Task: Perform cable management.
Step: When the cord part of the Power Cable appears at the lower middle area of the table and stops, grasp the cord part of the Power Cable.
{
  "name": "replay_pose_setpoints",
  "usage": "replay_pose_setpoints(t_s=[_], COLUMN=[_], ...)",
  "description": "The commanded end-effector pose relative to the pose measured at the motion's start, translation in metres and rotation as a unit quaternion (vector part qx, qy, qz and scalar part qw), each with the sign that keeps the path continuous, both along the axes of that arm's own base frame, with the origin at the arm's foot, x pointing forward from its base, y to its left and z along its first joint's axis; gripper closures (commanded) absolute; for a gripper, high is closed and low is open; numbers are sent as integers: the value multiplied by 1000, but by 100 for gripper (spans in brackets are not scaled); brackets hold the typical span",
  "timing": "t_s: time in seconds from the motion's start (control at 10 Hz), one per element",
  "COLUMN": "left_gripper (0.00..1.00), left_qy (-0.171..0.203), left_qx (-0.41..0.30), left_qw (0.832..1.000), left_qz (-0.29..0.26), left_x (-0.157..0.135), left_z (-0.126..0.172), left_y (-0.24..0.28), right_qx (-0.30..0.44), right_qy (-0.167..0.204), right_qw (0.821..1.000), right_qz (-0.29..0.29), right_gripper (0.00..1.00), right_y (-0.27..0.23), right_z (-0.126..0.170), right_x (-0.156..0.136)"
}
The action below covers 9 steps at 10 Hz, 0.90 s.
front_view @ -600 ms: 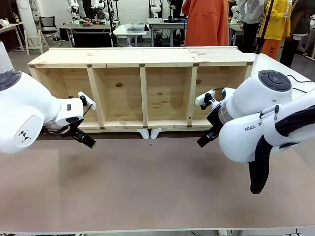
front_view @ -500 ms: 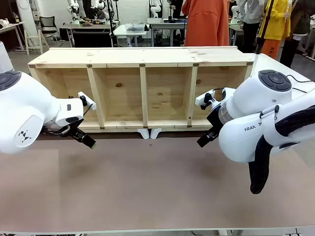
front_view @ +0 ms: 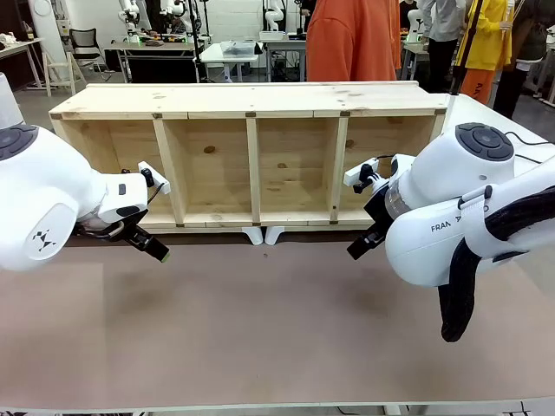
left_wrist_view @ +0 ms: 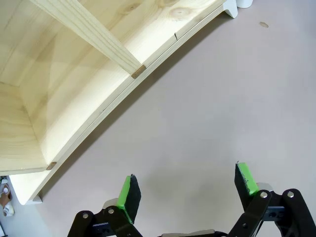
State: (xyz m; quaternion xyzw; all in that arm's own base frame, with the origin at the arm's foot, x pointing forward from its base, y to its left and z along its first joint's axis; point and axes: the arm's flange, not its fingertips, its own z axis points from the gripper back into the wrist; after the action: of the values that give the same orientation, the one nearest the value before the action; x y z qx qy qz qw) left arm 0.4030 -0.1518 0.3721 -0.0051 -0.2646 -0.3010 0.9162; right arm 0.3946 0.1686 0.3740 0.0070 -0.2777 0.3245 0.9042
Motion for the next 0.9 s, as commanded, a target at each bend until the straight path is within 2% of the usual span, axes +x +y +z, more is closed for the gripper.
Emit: replay_pose_setpoints(t_s=[0.0,0.5,0.7,0.8], left_gripper=[0,0,0,0], left_qy=[0,0,21,17], left_qx=[-1,0,16,22], left_qw=[1000,1000,1000,1000], left_qz=[2,0,-4,-4], left_x=[0,0,-13,-25], left_z=[0,0,5,14], left_y=[1,0,1,4], right_qx=[1,0,-7,-11], right_qy=[0,0,5,2], right_qw=[1000,1000,1000,1000], right_qz=[-1,0,15,15], right_gripper=[0,0,0,0], right_y=[0,0,1,-3], right_z=[0,0,9,17], right_x=[0,0,-12,-22])
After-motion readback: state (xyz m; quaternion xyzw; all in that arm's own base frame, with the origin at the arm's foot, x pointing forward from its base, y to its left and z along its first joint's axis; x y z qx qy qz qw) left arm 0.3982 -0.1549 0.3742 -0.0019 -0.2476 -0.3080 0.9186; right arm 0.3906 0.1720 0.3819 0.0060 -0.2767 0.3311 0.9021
